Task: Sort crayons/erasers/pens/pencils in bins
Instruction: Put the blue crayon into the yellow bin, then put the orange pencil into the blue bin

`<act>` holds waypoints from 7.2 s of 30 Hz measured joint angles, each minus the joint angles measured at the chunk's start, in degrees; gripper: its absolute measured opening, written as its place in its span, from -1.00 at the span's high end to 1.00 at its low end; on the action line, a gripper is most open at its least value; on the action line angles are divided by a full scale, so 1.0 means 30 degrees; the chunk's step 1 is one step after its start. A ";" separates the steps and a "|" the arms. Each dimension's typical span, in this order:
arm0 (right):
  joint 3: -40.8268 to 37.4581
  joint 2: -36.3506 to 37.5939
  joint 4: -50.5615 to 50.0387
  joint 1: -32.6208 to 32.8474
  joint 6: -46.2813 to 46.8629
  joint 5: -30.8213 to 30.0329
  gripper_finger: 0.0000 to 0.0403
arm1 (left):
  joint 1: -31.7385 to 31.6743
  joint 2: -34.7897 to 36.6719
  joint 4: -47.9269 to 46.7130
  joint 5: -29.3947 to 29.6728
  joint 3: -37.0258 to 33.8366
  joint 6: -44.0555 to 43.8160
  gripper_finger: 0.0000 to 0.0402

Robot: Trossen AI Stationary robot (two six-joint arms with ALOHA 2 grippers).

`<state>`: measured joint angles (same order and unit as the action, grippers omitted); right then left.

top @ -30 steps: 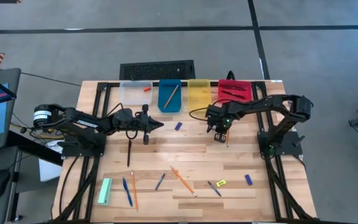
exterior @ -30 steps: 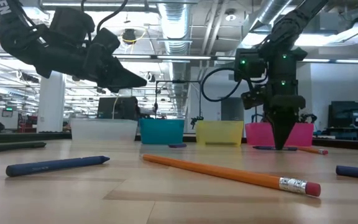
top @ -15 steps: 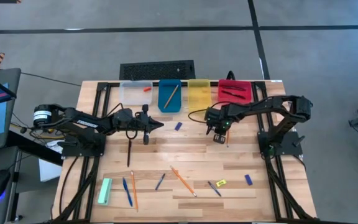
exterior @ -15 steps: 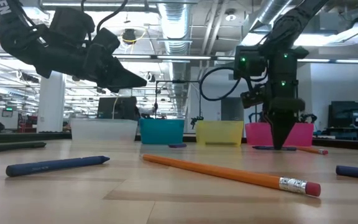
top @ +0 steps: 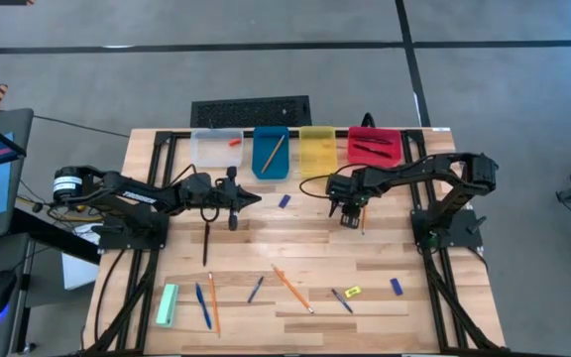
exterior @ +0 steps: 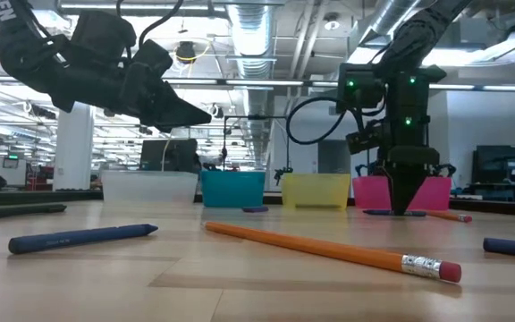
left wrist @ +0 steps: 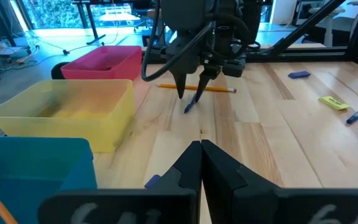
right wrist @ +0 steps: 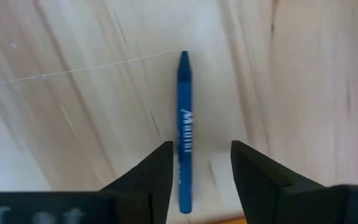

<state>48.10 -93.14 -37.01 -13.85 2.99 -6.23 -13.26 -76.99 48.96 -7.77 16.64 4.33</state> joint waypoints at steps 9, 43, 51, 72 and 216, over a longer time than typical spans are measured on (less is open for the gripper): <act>-0.0098 0.0000 0.0546 -0.0395 -0.0323 0.0346 0.34 | -0.0002 0.0000 -0.0051 0.0000 0.0000 -0.0004 1.00; 0.0101 -0.0066 0.1267 -0.0569 -0.0763 0.1711 0.83 | -0.0002 0.0000 -0.0062 -0.0012 -0.0002 -0.0026 1.00; 0.0750 -0.0051 0.1203 -0.0560 -0.0759 0.2059 0.86 | -0.0005 0.0000 -0.0070 -0.0015 0.0000 -0.0026 1.00; 0.7274 -0.0173 0.0773 -0.2942 -0.4363 0.0940 0.86 | 0.0000 0.0000 -0.0172 -0.0015 -0.0007 0.0040 1.00; -1.0076 0.9908 2.0710 0.6534 -0.1756 -0.1941 0.97 | 1.0280 -1.0912 -2.7607 0.1687 1.7210 -0.1072 0.98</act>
<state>17.87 -63.42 25.12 5.75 -2.28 -12.05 17.58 -109.73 -33.86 -2.71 68.27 1.11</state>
